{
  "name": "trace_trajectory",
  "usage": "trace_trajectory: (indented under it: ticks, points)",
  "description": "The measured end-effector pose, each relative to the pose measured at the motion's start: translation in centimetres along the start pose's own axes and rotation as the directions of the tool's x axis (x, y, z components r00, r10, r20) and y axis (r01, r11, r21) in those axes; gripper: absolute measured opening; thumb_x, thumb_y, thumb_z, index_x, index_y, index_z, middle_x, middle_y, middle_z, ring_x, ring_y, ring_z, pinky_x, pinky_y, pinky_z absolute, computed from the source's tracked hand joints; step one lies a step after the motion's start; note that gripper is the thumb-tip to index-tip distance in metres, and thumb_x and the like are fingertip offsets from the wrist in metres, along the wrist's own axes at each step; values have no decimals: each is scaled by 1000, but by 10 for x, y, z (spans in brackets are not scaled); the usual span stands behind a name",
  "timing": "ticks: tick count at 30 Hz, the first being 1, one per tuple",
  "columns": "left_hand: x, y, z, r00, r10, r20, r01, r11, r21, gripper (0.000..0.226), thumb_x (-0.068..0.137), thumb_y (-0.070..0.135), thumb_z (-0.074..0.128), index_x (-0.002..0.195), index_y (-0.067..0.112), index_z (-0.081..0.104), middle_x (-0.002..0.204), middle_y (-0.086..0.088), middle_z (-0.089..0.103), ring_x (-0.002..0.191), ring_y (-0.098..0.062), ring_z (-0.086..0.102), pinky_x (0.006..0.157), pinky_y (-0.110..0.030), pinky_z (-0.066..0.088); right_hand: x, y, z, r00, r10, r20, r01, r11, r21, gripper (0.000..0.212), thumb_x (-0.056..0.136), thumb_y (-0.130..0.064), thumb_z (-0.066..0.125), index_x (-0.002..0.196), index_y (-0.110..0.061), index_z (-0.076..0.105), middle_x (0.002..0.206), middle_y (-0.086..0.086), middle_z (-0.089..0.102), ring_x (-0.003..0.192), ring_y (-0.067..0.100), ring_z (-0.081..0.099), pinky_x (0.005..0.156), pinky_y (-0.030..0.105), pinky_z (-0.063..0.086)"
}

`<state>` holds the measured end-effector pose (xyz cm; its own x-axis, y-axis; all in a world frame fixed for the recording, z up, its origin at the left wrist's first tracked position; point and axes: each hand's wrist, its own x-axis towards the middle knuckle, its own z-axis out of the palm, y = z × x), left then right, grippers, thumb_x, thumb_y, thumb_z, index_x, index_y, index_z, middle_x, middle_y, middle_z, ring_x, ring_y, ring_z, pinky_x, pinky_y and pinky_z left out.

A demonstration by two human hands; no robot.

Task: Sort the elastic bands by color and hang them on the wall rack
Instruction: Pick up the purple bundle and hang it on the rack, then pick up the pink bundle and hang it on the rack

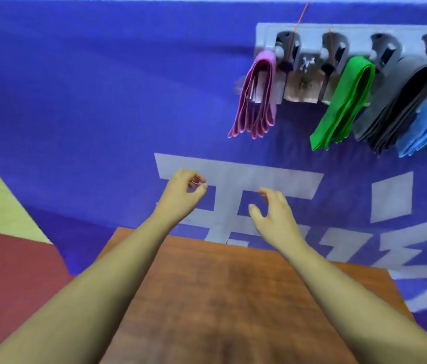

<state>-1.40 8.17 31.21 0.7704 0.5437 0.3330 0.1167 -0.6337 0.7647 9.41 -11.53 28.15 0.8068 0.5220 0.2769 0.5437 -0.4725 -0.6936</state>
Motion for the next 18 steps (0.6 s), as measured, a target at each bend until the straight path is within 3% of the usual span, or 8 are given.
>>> trace_trajectory:
  ticks: [3, 5, 7, 10, 15, 18]
  points:
    - [-54, -42, 14, 991, -131, 32, 129, 990, 53, 5, 89, 16, 62, 92, 15, 65, 92, 4, 58, 80, 0, 56, 69, -13, 45, -44, 31, 44, 987, 61, 149, -58, 998, -26, 47, 90, -25, 60, 134, -12, 49, 131, 8, 50, 123, 23, 51, 104, 34, 39]
    - [-91, -66, 23, 971, -226, 81, 221, 973, 63, 4, 88, 13, 62, 91, 14, 65, 84, 5, 61, 69, 1, 53, 62, -5, 38, -73, 49, 70, 969, 88, 230, -80, 996, -45, 45, 89, -26, 62, 131, -11, 53, 128, 10, 52, 122, 26, 51, 105, 34, 38]
    - [-129, -93, 33, 945, -299, 135, 287, 952, 102, 4, 87, 11, 64, 90, 13, 65, 81, 1, 62, 66, -2, 51, 62, -5, 37, -105, 67, 94, 943, 114, 314, -101, 993, -60, 44, 89, -27, 62, 128, -9, 55, 125, 12, 54, 120, 27, 52, 105, 33, 38]
    - [-183, -125, 46, 870, -445, 211, 413, 893, 180, 5, 84, 14, 64, 88, 12, 66, 80, -2, 65, 70, -12, 56, 62, -13, 40, -148, 90, 126, 888, 159, 432, -135, 987, -86, 38, 87, -21, 64, 121, -5, 60, 119, 16, 60, 115, 31, 56, 101, 31, 39]
    - [-264, -172, 71, 712, -623, 323, 556, 782, 281, 31, 72, 32, 54, 85, 7, 65, 84, -14, 71, 85, -30, 66, 74, -37, 49, -212, 110, 166, 742, 278, 610, -230, 960, -157, 35, 89, -19, 61, 122, -6, 60, 123, 14, 61, 117, 27, 57, 96, 25, 36]
    - [-298, -192, 82, 653, -686, 321, 611, 728, 311, 9, 83, 13, 59, 85, 7, 65, 87, -13, 71, 87, -28, 66, 67, -28, 42, -240, 116, 185, 695, 309, 649, -242, 951, -194, 35, 87, -18, 62, 120, -7, 62, 120, 14, 64, 112, 28, 60, 92, 26, 38]
